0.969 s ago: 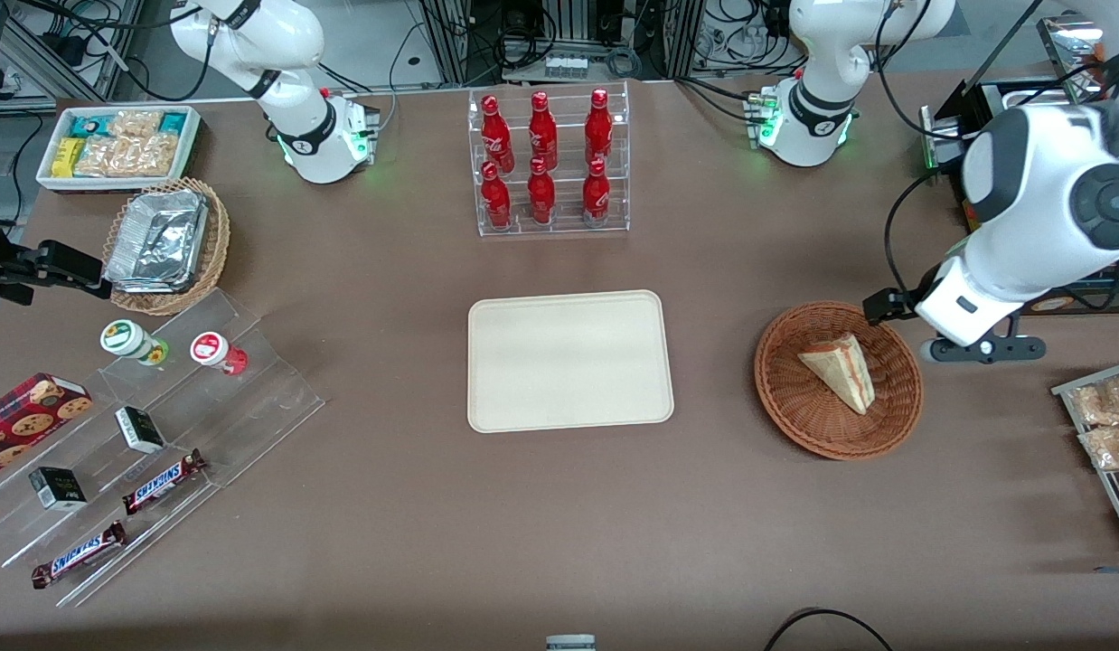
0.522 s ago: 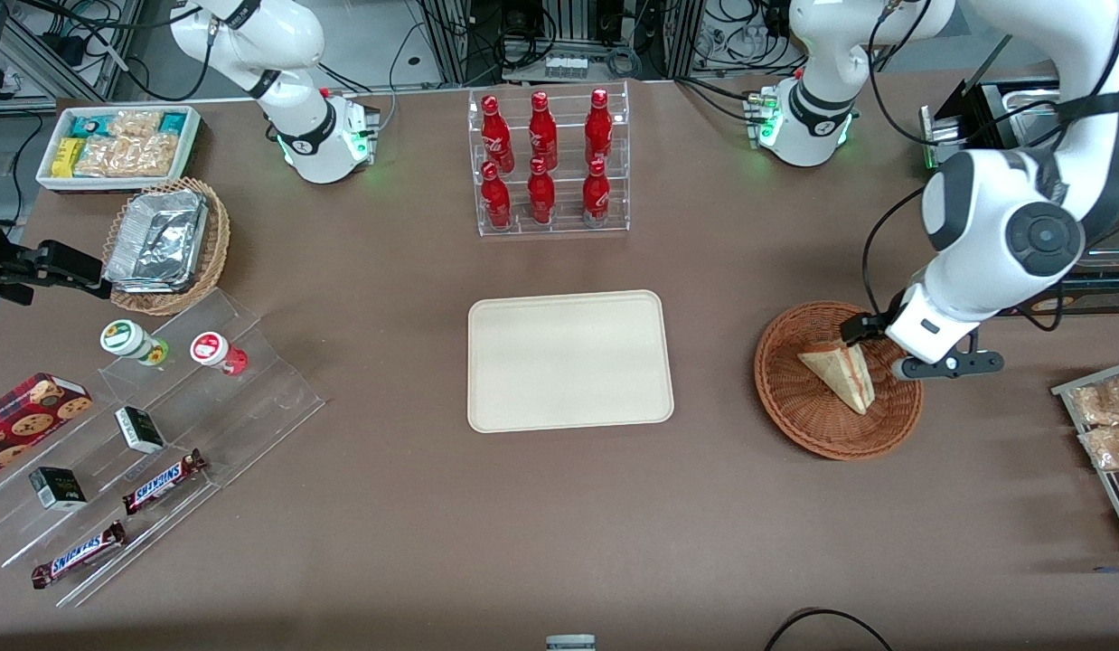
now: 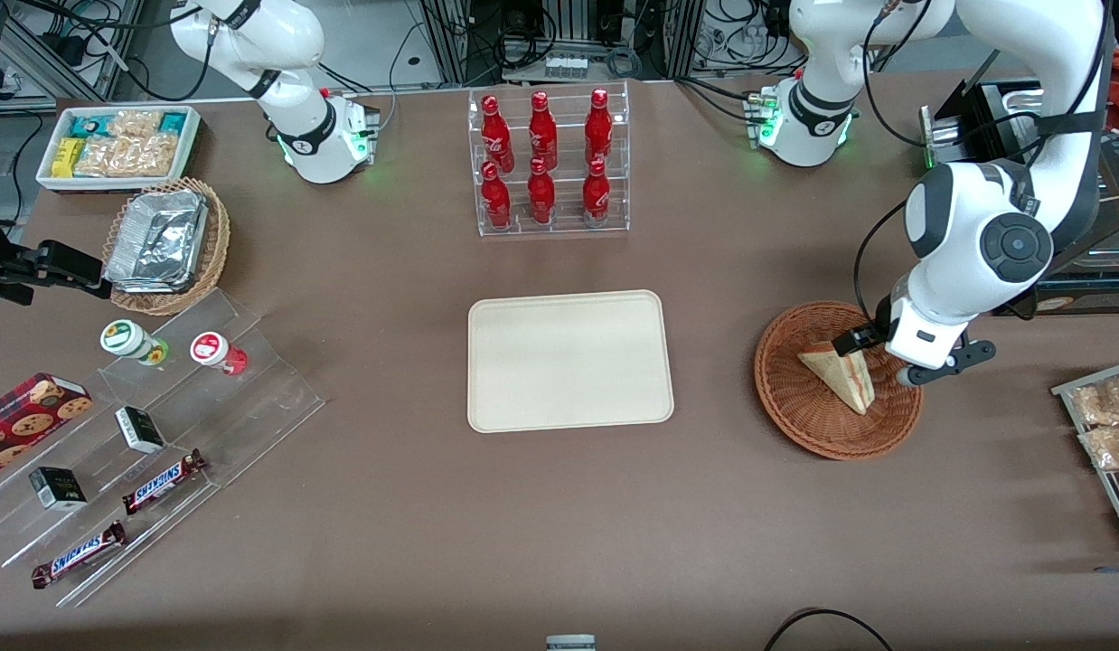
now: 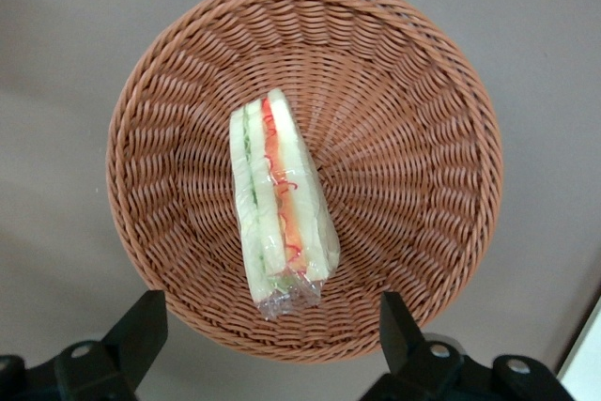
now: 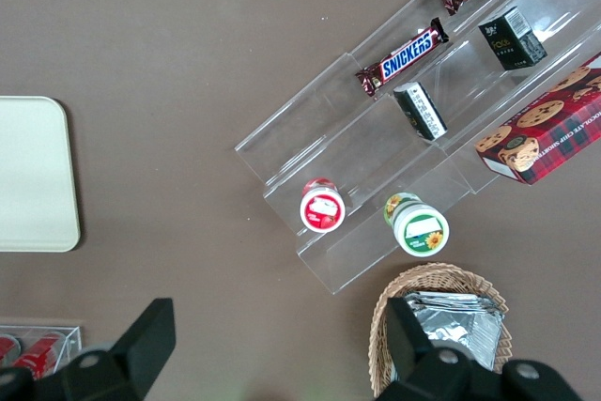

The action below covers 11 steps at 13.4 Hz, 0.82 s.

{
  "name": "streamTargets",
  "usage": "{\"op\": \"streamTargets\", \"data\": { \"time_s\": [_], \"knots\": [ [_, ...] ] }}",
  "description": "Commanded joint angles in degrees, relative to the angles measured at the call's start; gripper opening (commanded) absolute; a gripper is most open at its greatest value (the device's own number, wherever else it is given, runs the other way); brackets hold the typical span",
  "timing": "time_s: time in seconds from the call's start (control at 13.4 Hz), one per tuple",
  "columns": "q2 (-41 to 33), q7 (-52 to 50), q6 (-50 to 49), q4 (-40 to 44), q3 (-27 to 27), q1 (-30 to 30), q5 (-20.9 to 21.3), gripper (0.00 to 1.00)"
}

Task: Place sandwich from basket to tray
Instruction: 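Lower the open left gripper and close it on the sandwich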

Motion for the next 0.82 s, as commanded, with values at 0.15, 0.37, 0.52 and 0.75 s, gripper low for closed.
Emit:
{"op": "streamTargets", "data": {
  "time_s": [0.15,0.37,0.52,0.75],
  "knots": [
    [0.05,-9.34,4.24,-1.78,-0.04,-0.36,-0.09,1.00],
    [0.75,-9.60,5.39,-2.13,-0.04,-0.54,-0.09,1.00],
    [0.84,-9.60,8.19,-3.97,-0.04,-0.54,0.00,1.00],
    [1.98,-9.52,10.32,-4.68,-0.04,-0.54,0.00,1.00]
  ]
}}
